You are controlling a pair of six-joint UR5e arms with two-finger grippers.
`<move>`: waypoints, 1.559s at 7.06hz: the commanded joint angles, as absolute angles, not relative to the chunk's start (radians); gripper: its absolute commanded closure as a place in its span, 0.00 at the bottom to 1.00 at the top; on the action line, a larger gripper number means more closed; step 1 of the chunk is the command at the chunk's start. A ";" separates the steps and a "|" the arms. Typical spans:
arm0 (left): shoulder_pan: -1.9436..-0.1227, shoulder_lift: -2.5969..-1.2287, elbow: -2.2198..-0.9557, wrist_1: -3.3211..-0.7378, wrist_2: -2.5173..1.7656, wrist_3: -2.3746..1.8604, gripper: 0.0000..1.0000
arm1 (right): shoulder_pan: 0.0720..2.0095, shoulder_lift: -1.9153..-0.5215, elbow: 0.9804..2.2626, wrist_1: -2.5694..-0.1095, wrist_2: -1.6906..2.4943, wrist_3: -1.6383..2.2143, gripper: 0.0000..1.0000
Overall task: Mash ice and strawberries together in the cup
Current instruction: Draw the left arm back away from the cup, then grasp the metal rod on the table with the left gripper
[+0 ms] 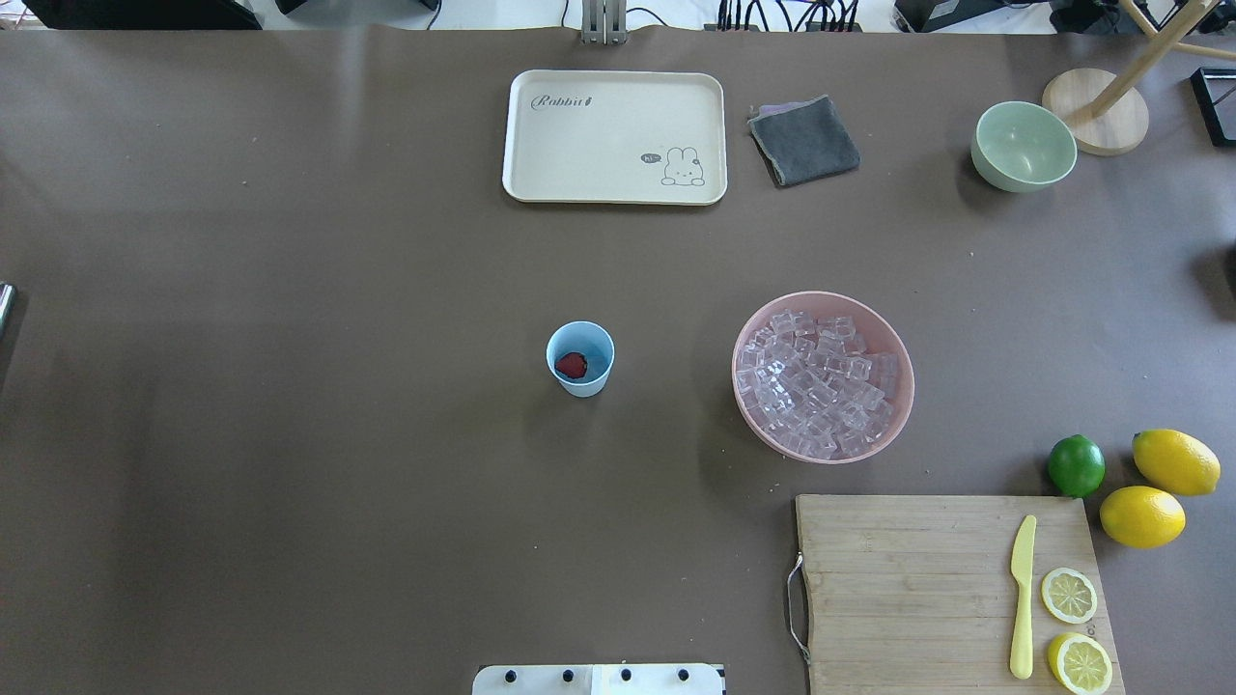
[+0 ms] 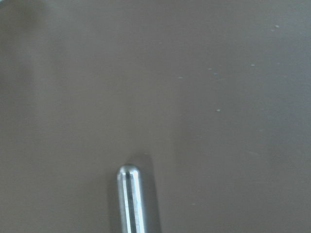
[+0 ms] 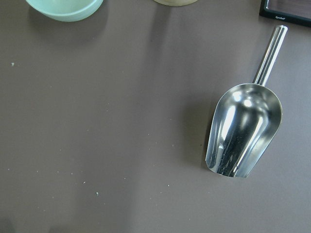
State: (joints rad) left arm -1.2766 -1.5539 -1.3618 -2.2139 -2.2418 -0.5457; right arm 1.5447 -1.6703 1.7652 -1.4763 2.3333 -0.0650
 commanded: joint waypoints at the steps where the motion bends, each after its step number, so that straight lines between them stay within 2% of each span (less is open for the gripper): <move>1: -1.269 -1.551 -1.345 -2.215 -2.238 -0.696 0.02 | 1.545 -1.671 1.769 -1.476 2.332 -0.071 0.00; 11: -1.189 -1.546 -1.325 -2.293 -2.238 -0.678 0.03 | 1.543 -1.680 1.770 -1.476 2.335 -0.075 0.00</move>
State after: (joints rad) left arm -1.1939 -1.5510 -1.3306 -2.2858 -2.2381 -0.6796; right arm 1.5432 -1.6800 1.7705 -1.4759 2.3371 -0.0751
